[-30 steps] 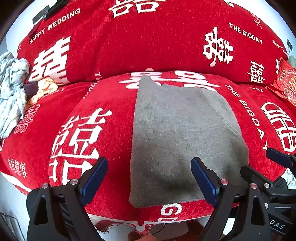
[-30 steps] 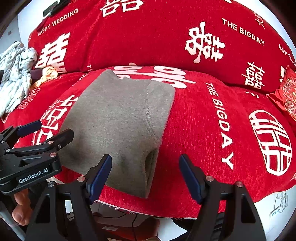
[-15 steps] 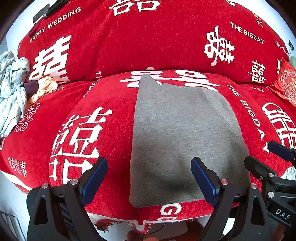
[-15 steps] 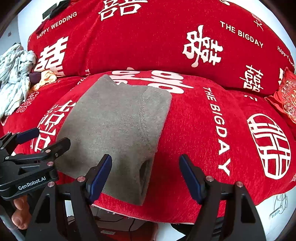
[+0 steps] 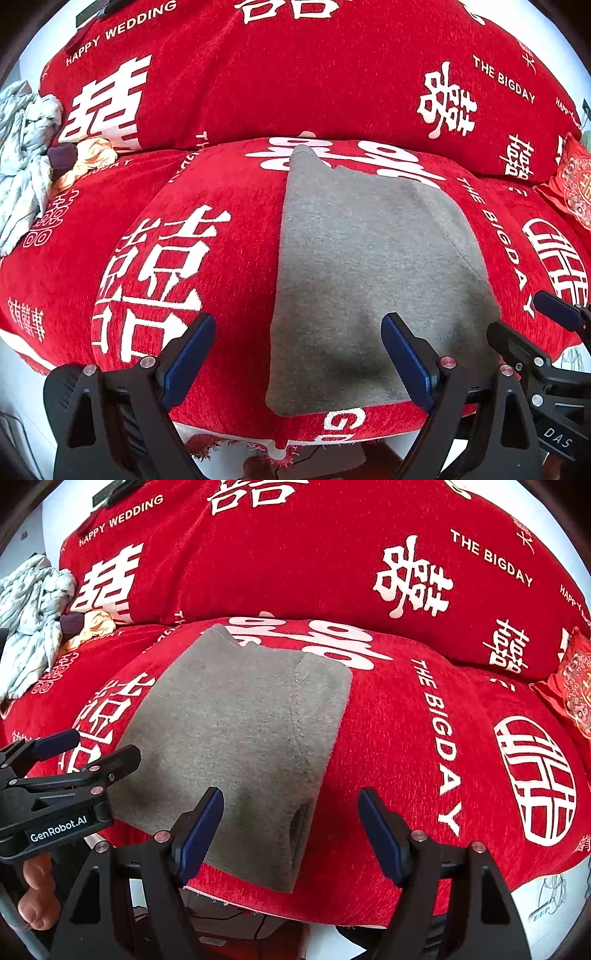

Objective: Fold small clothes

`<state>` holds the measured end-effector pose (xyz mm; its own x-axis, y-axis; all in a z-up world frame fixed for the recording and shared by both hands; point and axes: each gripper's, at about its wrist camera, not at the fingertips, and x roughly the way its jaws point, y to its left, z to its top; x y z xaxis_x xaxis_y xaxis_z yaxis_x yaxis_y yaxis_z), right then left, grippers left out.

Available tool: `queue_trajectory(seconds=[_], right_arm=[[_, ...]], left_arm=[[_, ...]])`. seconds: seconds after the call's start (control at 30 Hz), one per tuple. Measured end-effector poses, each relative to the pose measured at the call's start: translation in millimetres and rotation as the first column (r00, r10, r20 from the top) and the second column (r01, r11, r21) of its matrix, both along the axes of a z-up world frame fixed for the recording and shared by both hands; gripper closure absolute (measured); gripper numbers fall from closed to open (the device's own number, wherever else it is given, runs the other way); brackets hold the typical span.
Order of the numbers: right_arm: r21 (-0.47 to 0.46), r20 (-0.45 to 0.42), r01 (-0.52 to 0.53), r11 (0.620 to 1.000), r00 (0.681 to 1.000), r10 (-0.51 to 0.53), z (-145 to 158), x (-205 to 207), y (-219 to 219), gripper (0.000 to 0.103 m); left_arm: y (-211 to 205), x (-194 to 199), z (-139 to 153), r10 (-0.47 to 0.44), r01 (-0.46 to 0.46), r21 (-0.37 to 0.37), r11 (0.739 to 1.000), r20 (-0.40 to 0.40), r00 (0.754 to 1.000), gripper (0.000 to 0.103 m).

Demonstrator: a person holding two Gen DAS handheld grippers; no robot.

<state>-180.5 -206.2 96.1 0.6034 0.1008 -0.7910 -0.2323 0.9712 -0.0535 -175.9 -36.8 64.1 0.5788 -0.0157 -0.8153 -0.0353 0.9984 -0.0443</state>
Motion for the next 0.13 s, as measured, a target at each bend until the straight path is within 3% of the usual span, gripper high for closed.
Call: queue_trajectory(seconds=[0.13], right_arm=[[-0.012, -0.001, -0.001, 1.0, 1.0, 0.001, 0.0, 1.6, 3.3, 0.025]], left_arm=[[2.1, -1.6, 1.2, 0.002, -0.002, -0.003, 1.0, 0.01, 1.0, 0.011]])
